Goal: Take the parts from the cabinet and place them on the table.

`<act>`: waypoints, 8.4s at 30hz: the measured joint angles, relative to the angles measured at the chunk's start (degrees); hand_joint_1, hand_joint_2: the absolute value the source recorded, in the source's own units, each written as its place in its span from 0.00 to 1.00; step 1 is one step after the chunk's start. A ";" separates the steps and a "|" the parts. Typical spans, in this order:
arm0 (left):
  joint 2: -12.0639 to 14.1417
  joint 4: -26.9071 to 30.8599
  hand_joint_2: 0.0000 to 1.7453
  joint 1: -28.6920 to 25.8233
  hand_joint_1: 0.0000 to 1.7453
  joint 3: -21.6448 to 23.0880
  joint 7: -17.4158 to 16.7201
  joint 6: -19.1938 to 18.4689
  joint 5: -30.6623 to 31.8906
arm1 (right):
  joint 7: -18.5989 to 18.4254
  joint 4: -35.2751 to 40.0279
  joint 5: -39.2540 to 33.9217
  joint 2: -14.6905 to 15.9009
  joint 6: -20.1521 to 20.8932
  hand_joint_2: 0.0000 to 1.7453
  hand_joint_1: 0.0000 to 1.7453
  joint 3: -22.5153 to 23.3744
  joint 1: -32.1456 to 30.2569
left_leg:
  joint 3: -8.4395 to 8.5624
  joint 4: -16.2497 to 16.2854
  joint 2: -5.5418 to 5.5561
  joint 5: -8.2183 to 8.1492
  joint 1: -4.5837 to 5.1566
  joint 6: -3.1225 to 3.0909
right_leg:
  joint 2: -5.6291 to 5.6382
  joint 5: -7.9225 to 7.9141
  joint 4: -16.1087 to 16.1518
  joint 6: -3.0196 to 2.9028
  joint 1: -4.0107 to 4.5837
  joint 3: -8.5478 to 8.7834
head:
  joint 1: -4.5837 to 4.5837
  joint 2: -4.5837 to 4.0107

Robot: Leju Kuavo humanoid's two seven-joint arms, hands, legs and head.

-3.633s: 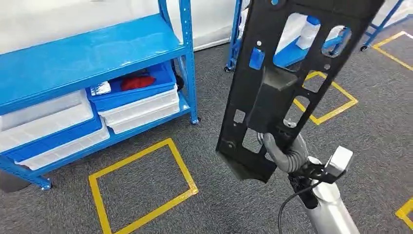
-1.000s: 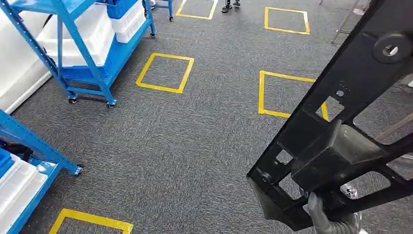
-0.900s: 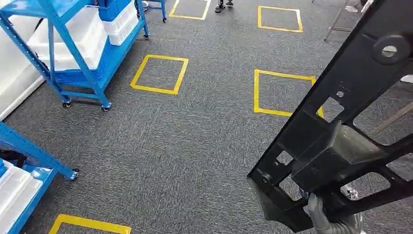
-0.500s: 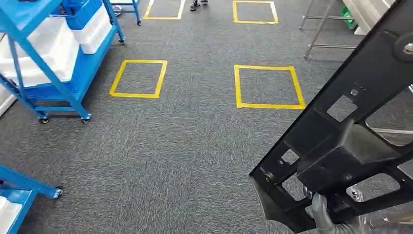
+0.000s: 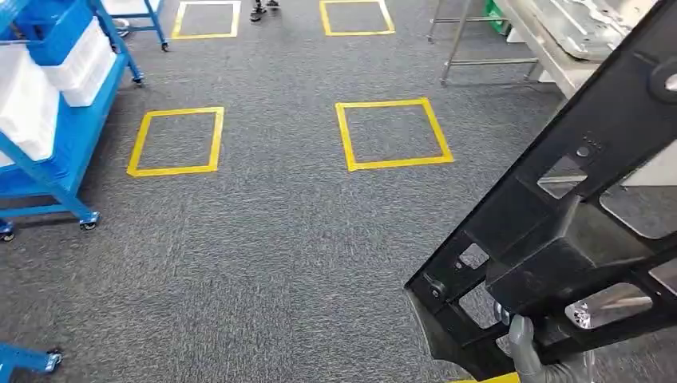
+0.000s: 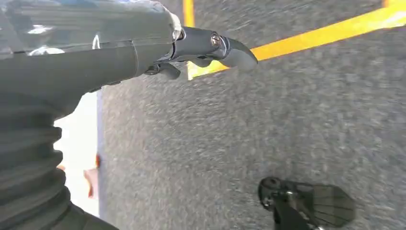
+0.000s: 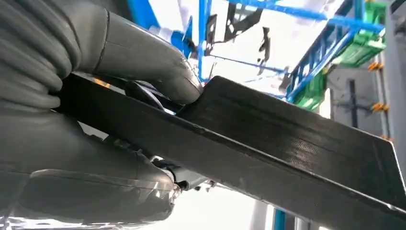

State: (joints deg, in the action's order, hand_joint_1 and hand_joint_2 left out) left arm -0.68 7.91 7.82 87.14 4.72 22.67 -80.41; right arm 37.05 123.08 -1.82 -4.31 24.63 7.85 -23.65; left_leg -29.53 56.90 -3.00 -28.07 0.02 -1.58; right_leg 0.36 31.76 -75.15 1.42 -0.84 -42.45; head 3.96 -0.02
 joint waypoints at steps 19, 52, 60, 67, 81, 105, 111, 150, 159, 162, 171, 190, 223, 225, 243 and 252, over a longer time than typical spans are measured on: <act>-0.33 0.00 1.00 -0.18 0.00 0.00 -3.70 -1.84 0.00 | -1.62 -1.68 -1.14 -0.37 1.16 1.00 1.00 0.61 2.84 | -1.34 1.81 7.35 0.43 -0.85 2.51 | 5.03 -5.75 16.93 -2.56 0.40 9.33 | 0.00 0.00; -1.11 0.02 1.00 -0.08 0.00 0.00 -3.63 -1.49 0.04 | -2.80 -2.58 -0.59 -0.22 0.09 1.00 1.00 0.52 4.92 | -1.04 0.39 6.70 0.64 -0.22 1.81 | 6.02 -5.65 17.16 -1.91 0.50 9.49 | 0.02 0.00; -1.20 0.00 1.00 0.10 0.00 0.02 -2.69 -1.25 0.00 | -2.93 -2.73 -1.20 0.68 -0.18 1.00 1.00 0.48 5.17 | -0.62 -1.12 1.37 1.41 -0.15 -0.10 | 0.30 2.53 0.32 0.05 0.11 0.76 | 0.00 0.00; -1.25 0.00 1.00 0.21 0.00 0.02 -1.99 -1.05 0.00 | -2.64 -3.02 -1.14 0.92 -0.59 1.00 1.00 0.46 4.67 | 0.40 -0.77 -2.53 0.16 0.35 1.50 | -3.99 -5.20 17.58 -0.90 0.49 9.92 | 0.00 0.00; -1.22 0.00 1.00 -0.19 0.00 0.00 -2.91 -1.31 0.00 | -2.16 -2.51 0.85 0.55 -1.14 1.00 1.00 0.30 4.37 | -1.57 0.54 7.89 1.14 -0.27 1.81 | 5.31 -5.11 17.53 -2.55 0.80 10.39 | 0.00 0.00; -1.95 0.02 1.00 0.92 0.00 0.00 -2.51 -1.71 -0.04 | -2.16 -0.81 1.18 0.59 -1.99 1.00 1.00 0.22 3.45 | -6.00 14.46 2.12 -8.25 -0.64 3.59 | 0.15 -5.07 17.27 -2.64 0.05 9.60 | 0.00 0.00; -1.84 0.00 1.00 0.24 0.00 0.02 -2.67 -1.73 0.00 | -2.21 -0.81 1.47 0.57 -1.99 1.00 1.00 0.22 3.31 | -1.42 2.32 6.30 0.87 -0.41 1.63 | 4.95 -5.10 17.10 -2.67 0.42 9.91 | 0.00 0.00; -2.23 -0.02 1.00 0.56 0.00 0.00 -2.89 -0.90 0.00 | -2.34 -0.17 2.75 0.63 -3.26 1.00 1.00 0.15 4.71 | -0.62 -0.86 2.75 1.24 -0.49 0.01 | 0.49 -0.25 9.12 0.60 0.04 5.81 | 0.00 0.00; -2.27 -0.02 1.00 0.30 0.00 0.00 -2.65 -0.48 0.00 | -2.21 -0.79 2.76 0.66 -3.28 1.00 1.00 0.11 4.89 | -0.88 0.34 1.94 0.30 0.20 1.29 | -0.62 -4.75 17.08 -0.37 0.05 9.98 | 0.00 0.00; -2.27 -0.02 1.00 0.32 0.00 0.00 -2.65 -0.44 0.00 | -2.19 -0.81 2.78 0.66 -3.39 1.00 1.00 0.11 5.01 | -0.77 0.32 1.76 -0.01 0.05 2.24 | -0.32 -4.86 17.34 -1.48 0.00 10.12 | 0.00 0.00; -2.21 -0.02 1.00 0.13 0.00 0.00 -2.71 -0.35 0.00 | -2.19 -0.83 2.80 0.66 -3.98 1.00 1.00 -0.02 5.30 | -4.74 7.63 2.57 -0.65 -0.13 2.05 | 0.36 -4.51 17.42 -2.24 0.45 10.76 | 0.00 0.00; -2.25 -0.02 1.00 0.29 0.00 0.00 -2.62 -0.31 0.00 | -2.08 -0.92 2.78 0.74 -4.31 1.00 1.00 -0.31 5.26 | 0.41 0.20 2.40 -1.12 0.32 1.08 | -0.35 -5.26 16.69 -0.40 0.15 9.04 | 0.00 0.00; -2.16 -0.02 1.00 0.21 0.00 0.02 -2.62 -0.59 0.00 | -1.99 -0.81 2.71 1.01 -5.40 1.00 1.00 -0.55 4.22 | 3.12 0.42 2.41 -2.45 0.37 1.82 | -0.40 -5.21 16.27 -1.40 0.04 8.54 | 0.00 0.00; -2.12 -0.02 1.00 0.49 0.00 0.02 -2.62 -0.59 0.00 | -2.23 -0.61 2.73 0.98 -5.40 1.00 1.00 -0.64 4.45 | 1.59 4.30 2.57 -3.24 0.09 2.21 | -0.42 -4.86 16.81 -2.03 -0.18 9.87 | 0.07 0.00; -1.97 -0.02 1.00 0.38 0.00 0.00 -2.78 -0.50 0.00 | -2.62 -0.63 2.60 0.79 -4.33 1.00 1.00 -0.85 5.40 | -1.71 0.32 2.79 1.58 0.40 -0.98 | -0.05 5.20 3.60 0.54 0.03 7.50 | 0.02 0.00; -2.12 -0.02 1.00 0.12 0.00 0.00 -2.62 -0.42 0.04 | -2.56 -0.72 2.51 0.77 -3.98 1.00 1.00 -0.81 4.91 | 1.53 0.64 2.89 -2.06 0.04 1.67 | -0.54 -5.06 15.66 -0.18 -0.33 8.44 | 0.00 0.00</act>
State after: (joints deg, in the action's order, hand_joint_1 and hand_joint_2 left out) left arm -2.80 7.89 7.95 87.14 2.10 22.25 -80.37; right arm 34.49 122.36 0.70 -3.54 20.65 7.04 -18.74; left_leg -28.00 57.53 -0.10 -30.13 0.06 0.09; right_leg -0.18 26.70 -59.48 1.24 -1.17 -34.01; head 3.96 -0.02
